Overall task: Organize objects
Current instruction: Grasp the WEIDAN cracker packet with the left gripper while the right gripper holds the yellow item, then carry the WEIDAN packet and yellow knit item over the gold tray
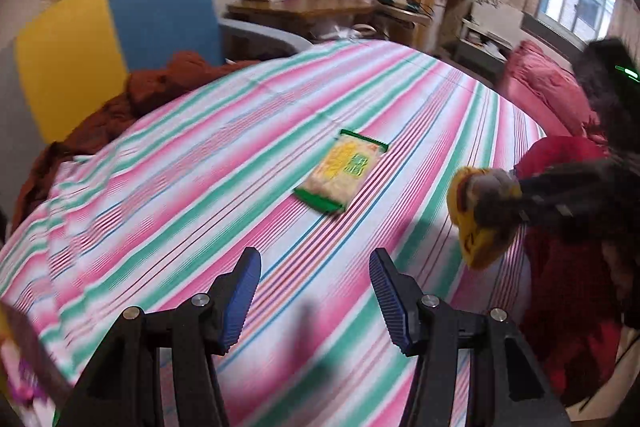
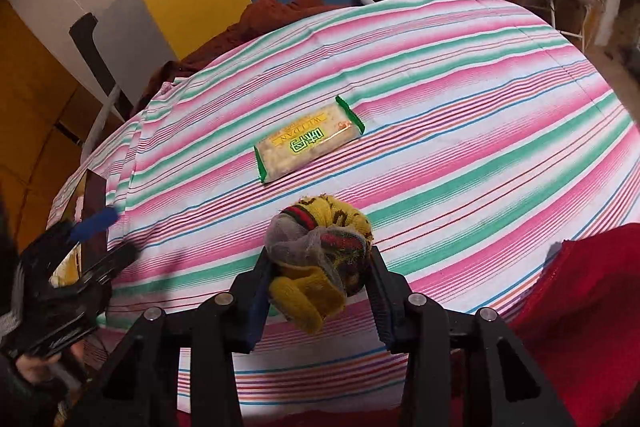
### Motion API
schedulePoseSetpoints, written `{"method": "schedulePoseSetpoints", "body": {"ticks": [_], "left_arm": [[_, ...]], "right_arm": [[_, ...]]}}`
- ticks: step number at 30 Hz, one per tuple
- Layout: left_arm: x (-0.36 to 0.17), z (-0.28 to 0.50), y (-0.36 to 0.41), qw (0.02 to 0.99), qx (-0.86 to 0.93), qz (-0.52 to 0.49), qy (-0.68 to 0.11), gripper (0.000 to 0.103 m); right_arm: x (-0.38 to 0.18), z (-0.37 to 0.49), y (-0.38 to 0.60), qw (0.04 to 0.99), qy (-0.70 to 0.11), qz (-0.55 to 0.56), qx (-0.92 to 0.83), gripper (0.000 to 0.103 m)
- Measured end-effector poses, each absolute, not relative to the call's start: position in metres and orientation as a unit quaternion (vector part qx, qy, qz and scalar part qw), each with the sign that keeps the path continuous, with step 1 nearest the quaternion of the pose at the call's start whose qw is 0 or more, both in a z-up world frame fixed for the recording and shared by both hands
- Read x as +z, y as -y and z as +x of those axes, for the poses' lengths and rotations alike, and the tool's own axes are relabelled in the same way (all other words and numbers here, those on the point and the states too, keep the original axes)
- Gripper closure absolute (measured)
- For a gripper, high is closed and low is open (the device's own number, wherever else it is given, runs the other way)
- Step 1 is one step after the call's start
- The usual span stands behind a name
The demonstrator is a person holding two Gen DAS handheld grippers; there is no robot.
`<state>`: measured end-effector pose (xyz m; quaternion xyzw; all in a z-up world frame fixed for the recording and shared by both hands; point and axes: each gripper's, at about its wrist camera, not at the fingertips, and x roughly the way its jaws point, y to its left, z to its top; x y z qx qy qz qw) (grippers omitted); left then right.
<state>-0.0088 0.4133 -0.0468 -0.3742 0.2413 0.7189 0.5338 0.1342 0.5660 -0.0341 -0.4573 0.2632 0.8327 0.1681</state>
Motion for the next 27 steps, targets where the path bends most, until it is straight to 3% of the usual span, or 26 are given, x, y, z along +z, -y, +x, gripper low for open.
{"method": "schedulePoseSetpoints", "body": {"ticks": [14, 18, 22, 27], "left_arm": [[-0.09, -0.021, -0.522, 0.591, 0.643, -0.371, -0.316, 0.046], [-0.104, -0.035, -0.536, 0.584, 0.642, -0.401, -0.293, 0.045], [-0.111, -0.035, -0.531, 0.568, 0.666, -0.393, -0.282, 0.051], [-0.109, -0.032, -0.503, 0.55, 0.677, -0.4, -0.281, 0.052]], "right_arm": [[-0.041, 0.13, -0.565, 0.142, -0.267, -0.453, 0.839, 0.059], [-0.042, 0.132, -0.567, 0.133, -0.279, -0.448, 0.839, 0.059], [-0.043, 0.131, -0.566, 0.128, -0.283, -0.451, 0.836, 0.058], [-0.044, 0.13, -0.565, 0.131, -0.283, -0.452, 0.836, 0.058]]}}
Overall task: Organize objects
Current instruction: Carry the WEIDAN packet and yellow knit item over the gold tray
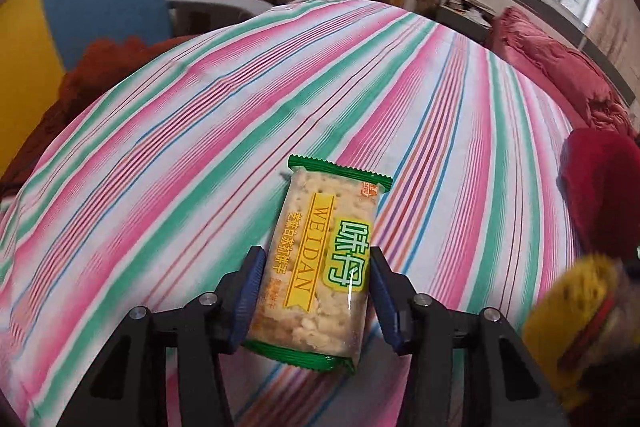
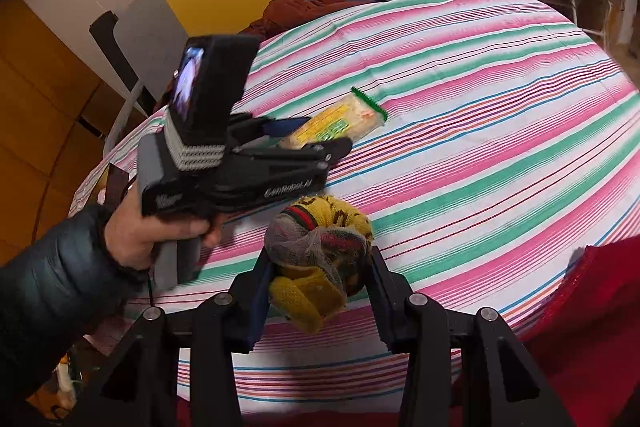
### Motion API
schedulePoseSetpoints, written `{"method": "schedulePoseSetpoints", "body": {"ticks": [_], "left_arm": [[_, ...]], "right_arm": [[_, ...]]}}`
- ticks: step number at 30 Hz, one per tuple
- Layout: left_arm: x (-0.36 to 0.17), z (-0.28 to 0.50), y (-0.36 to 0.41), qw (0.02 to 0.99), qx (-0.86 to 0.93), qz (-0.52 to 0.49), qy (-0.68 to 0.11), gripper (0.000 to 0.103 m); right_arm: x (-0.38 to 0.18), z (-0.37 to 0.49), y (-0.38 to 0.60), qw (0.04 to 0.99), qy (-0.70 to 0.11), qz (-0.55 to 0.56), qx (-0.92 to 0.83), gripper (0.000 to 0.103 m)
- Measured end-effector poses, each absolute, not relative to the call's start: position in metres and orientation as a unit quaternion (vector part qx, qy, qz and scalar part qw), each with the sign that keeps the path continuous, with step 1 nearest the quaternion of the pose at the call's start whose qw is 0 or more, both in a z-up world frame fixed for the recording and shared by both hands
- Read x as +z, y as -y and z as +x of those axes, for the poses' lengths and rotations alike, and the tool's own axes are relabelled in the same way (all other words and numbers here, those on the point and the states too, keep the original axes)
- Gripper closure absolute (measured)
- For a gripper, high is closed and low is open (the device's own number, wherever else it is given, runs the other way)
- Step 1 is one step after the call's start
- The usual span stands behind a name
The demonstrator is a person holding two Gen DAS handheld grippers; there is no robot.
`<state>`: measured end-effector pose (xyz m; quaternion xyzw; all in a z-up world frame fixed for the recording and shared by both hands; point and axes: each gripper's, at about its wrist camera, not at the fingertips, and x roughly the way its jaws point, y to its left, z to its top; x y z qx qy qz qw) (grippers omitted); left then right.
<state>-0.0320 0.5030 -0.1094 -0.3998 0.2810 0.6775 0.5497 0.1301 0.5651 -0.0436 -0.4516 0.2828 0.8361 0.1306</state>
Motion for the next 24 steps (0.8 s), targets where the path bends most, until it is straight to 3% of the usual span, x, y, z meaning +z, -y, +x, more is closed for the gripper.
{"method": "schedulePoseSetpoints", "body": {"ticks": [8, 15, 24], "left_arm": [[-0.1, -0.021, -0.399, 0.468, 0.736, -0.429, -0.233, 0.052], [-0.096, 0.002, -0.315, 0.419, 0.78, -0.417, -0.205, 0.052], [-0.103, 0.013, -0.304, 0.425, 0.803, -0.374, -0.188, 0.052]], "right_arm": [[-0.046, 0.124, -0.563, 0.127, -0.266, -0.467, 0.834, 0.056], [-0.047, 0.113, -0.548, 0.126, -0.196, -0.503, 0.832, 0.056], [-0.039, 0.118, -0.546, 0.153, -0.157, -0.492, 0.842, 0.057]]}}
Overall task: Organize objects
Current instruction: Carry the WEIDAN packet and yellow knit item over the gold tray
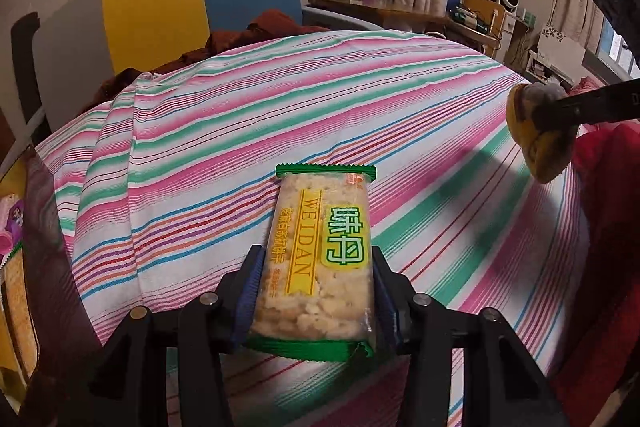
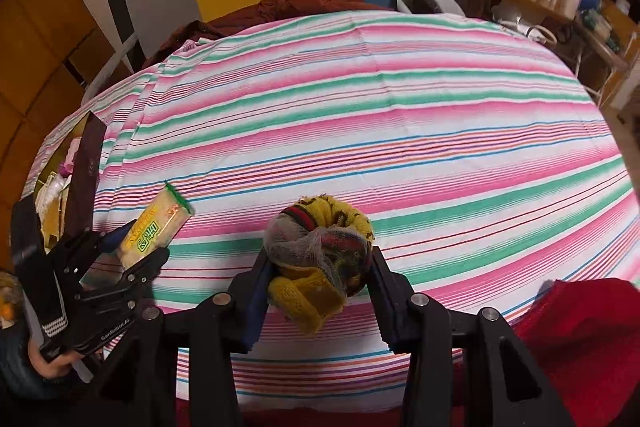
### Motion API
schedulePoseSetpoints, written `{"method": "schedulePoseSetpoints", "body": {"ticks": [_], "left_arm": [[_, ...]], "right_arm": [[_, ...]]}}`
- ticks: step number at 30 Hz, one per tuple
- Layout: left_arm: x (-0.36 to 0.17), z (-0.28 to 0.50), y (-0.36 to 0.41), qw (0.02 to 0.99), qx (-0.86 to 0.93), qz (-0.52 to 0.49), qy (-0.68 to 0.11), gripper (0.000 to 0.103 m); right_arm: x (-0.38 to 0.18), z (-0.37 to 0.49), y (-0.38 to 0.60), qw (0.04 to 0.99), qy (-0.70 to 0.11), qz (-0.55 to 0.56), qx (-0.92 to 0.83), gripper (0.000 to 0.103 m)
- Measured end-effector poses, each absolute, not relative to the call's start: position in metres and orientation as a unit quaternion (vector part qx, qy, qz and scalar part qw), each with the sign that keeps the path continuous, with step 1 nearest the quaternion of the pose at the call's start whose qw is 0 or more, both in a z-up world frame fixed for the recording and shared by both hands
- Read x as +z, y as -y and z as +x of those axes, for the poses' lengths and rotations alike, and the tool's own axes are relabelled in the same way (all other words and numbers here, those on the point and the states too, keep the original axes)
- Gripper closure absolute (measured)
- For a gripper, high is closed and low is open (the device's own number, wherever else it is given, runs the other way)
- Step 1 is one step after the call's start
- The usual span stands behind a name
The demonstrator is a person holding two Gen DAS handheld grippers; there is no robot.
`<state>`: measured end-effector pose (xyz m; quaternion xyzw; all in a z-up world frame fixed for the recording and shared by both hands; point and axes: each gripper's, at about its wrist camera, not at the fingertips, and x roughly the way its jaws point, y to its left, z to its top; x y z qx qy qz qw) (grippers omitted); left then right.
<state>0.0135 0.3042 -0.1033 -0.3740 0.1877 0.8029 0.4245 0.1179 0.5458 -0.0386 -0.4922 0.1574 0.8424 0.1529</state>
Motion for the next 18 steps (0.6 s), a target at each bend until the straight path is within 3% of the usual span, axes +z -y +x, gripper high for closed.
{"method": "schedulePoseSetpoints", "body": {"ticks": [13, 18], "left_arm": [[-0.1, 0.016, -0.296, 0.424, 0.802, -0.383, -0.174, 0.054], [-0.072, 0.025, -0.28, 0.425, 0.816, -0.359, -0.155, 0.054]], "right_arm": [[-0.036, 0.119, -0.549, 0.198, -0.153, -0.484, 0.838, 0.057], [-0.035, 0.116, -0.548, 0.211, -0.145, -0.486, 0.835, 0.057]]}}
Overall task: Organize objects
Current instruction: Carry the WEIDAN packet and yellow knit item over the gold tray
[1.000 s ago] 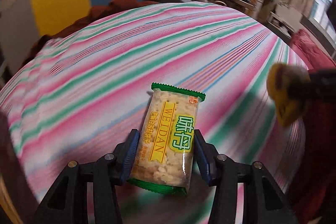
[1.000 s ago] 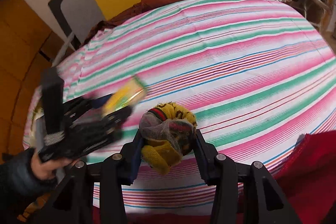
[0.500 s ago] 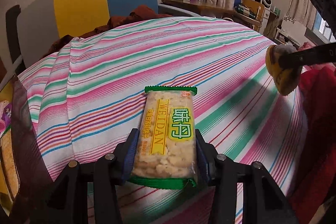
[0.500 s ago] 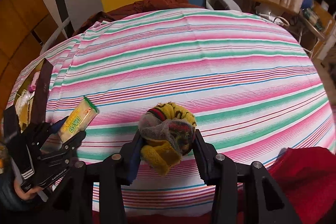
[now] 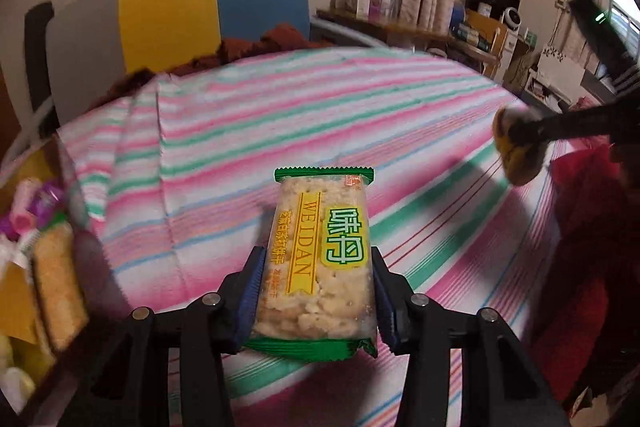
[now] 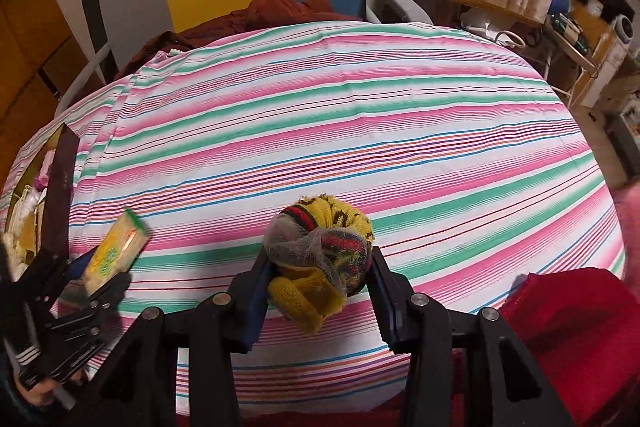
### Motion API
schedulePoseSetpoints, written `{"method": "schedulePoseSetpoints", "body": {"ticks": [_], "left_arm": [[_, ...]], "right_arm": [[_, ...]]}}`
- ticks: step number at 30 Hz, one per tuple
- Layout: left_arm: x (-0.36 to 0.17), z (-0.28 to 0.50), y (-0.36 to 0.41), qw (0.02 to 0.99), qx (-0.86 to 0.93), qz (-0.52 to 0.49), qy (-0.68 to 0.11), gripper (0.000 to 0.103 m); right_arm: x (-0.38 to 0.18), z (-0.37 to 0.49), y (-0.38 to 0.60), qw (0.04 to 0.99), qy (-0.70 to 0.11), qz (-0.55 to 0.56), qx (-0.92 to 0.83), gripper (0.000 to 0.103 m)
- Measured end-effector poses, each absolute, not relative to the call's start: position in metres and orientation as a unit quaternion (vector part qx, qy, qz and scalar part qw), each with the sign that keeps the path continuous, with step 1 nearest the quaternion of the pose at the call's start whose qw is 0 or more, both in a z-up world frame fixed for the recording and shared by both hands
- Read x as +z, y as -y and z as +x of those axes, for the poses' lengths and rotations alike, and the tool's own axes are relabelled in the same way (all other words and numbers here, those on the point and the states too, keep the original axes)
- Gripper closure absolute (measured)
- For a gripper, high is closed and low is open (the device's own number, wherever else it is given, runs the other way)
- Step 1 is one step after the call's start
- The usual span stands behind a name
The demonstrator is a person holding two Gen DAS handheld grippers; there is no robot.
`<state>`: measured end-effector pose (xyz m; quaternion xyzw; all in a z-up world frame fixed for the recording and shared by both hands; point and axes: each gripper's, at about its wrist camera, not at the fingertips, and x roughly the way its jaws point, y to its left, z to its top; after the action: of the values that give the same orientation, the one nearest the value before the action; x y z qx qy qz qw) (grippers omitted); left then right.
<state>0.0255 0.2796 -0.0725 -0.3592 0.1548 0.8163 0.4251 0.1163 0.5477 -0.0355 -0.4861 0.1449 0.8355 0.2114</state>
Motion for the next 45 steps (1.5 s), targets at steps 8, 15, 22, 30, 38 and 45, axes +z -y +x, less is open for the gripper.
{"method": "schedulePoseSetpoints", "body": {"ticks": [8, 15, 22, 30, 38, 45], "left_arm": [[-0.023, 0.036, -0.256, 0.422, 0.842, -0.312, -0.125, 0.054], [-0.005, 0.028, -0.224, 0.387, 0.861, -0.316, -0.094, 0.054], [0.002, 0.02, -0.195, 0.356, 0.876, -0.318, -0.074, 0.054], [0.005, 0.007, -0.153, 0.332, 0.884, -0.327, -0.037, 0.054], [0.005, -0.011, -0.092, 0.278, 0.9, -0.335, 0.011, 0.054], [0.009, -0.02, -0.042, 0.22, 0.916, -0.333, 0.038, 0.054]], "right_arm": [[-0.033, 0.119, -0.547, 0.229, -0.141, -0.478, 0.836, 0.057], [-0.033, 0.119, -0.546, 0.23, -0.141, -0.479, 0.835, 0.057], [-0.036, 0.115, -0.544, 0.236, -0.13, -0.492, 0.828, 0.057], [-0.031, 0.102, -0.524, 0.227, -0.105, -0.502, 0.828, 0.057], [-0.016, 0.067, -0.458, 0.14, -0.089, -0.483, 0.86, 0.057], [-0.006, 0.041, -0.389, 0.047, -0.086, -0.466, 0.879, 0.057]]}}
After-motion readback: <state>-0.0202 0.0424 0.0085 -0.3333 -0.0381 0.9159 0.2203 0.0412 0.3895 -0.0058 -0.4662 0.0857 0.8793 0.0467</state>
